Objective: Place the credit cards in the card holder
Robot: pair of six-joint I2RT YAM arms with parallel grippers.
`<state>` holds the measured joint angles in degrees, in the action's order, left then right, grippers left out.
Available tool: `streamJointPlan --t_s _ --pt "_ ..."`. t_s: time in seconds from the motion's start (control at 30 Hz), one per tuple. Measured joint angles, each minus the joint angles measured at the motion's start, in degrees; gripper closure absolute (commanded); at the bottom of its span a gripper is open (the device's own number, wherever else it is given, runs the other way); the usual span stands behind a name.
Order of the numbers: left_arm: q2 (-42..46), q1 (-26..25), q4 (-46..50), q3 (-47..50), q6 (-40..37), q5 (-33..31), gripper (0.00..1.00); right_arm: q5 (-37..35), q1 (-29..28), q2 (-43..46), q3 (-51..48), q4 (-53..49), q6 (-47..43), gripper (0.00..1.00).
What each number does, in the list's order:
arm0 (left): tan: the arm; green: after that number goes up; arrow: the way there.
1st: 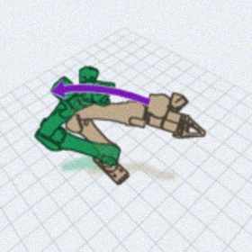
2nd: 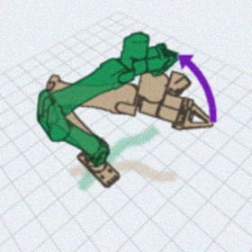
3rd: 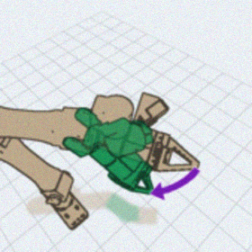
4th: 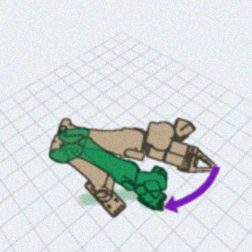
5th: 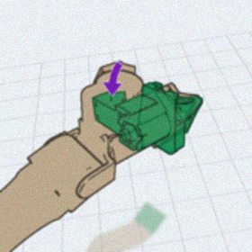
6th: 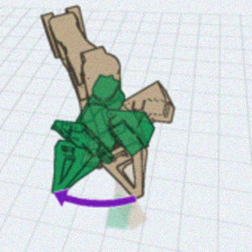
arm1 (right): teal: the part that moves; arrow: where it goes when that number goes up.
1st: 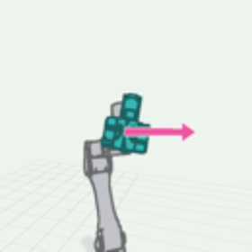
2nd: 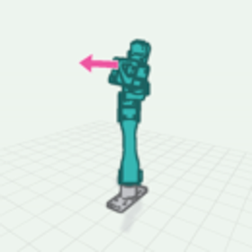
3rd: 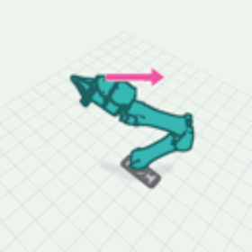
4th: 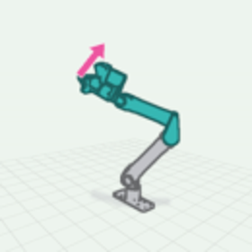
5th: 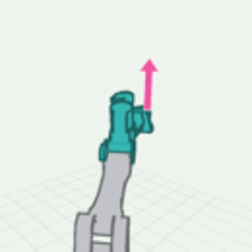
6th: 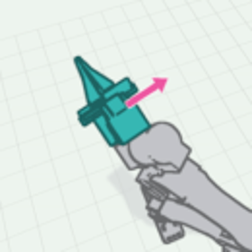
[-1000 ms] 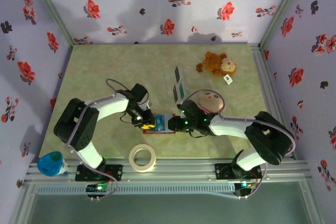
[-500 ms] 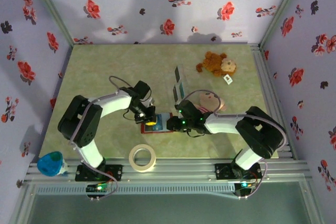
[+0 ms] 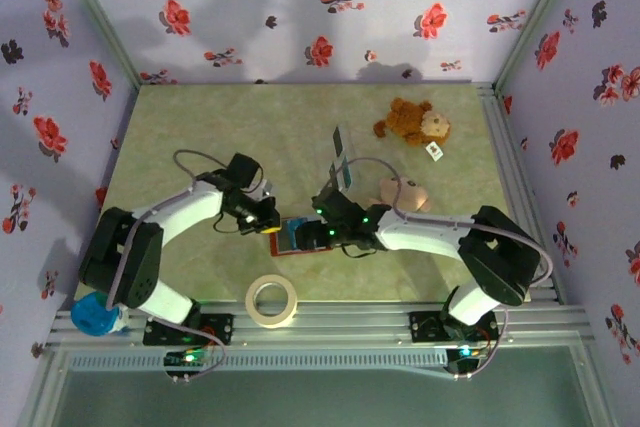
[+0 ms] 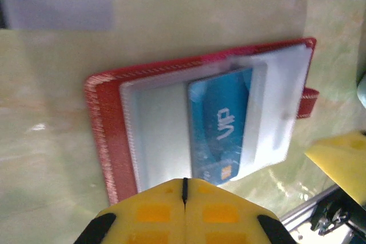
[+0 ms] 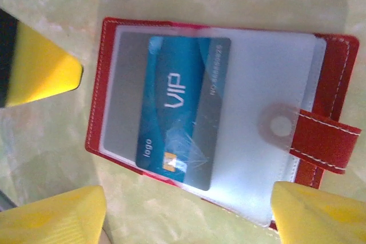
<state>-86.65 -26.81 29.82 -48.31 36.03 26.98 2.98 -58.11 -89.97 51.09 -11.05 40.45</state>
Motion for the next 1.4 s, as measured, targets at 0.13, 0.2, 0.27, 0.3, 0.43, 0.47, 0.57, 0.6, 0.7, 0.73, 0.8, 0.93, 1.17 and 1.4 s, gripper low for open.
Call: streamJointPlan --t_s 0.13,0.2,0.27,0.3,0.43,0.47,0.57,0.6,0.7,0.73,0.8,0.93,1.17,1.4 --pt "-2.10 0.61 -4.15 3.21 0.90 0.90 1.00 -8.72 -3.17 -2.56 5.73 -5.35 -1.31 0.10" --pt "-4.00 0.87 -6.43 4.13 1.33 1.46 1.00 -11.87 -4.00 -5.33 7.72 -6.67 -1.62 0.00" --pt "-5.01 1.29 -8.68 4.57 1.84 3.15 1.00 -13.81 -4.57 -7.93 8.92 -7.61 -2.54 0.00" --pt "-5.29 1.38 -9.79 4.57 2.08 3.63 1.00 -14.67 -4.81 -9.44 9.49 -8.20 -2.60 0.01" --pt "-6.03 1.51 -12.17 4.66 2.43 4.50 1.00 -16.50 -5.03 -13.29 11.32 -9.40 -2.84 0.01" --pt "-6.03 1.60 -12.72 4.94 2.49 4.72 1.00 -16.85 -5.03 -13.84 11.74 -9.66 -2.86 0.01" --pt "-6.03 2.10 -13.86 5.75 2.56 5.55 1.00 -18.10 -5.03 -14.14 12.13 -10.12 -2.84 0.01" --pt "-6.03 2.25 -14.29 6.03 2.56 5.84 1.00 -18.40 -5.03 -14.14 12.28 -10.34 -2.84 0.01" --pt "-5.99 2.58 -15.61 6.88 2.54 6.75 1.00 -19.17 -5.03 -14.14 12.63 -10.91 -2.91 0.01" --pt "-5.97 2.64 -15.89 7.06 2.54 6.99 1.00 -19.34 -5.03 -14.14 12.79 -11.10 -2.99 0.01" --pt "-5.97 2.73 -16.04 7.15 2.36 7.19 1.00 -19.65 -5.03 -14.14 13.35 -11.63 -3.04 0.01" --pt "-5.68 2.71 -16.15 7.39 2.12 7.17 1.00 -21.20 -5.03 -14.95 16.33 -12.83 -3.72 0.01" --pt "-5.64 2.84 -15.74 7.52 0.83 7.06 1.00 -22.62 -4.90 -17.94 18.34 -12.92 -4.07 0.01" --pt "-5.20 2.91 -14.97 7.56 0.15 7.02 1.00 -25.31 -4.90 -17.42 15.26 -13.31 -3.19 0.01"
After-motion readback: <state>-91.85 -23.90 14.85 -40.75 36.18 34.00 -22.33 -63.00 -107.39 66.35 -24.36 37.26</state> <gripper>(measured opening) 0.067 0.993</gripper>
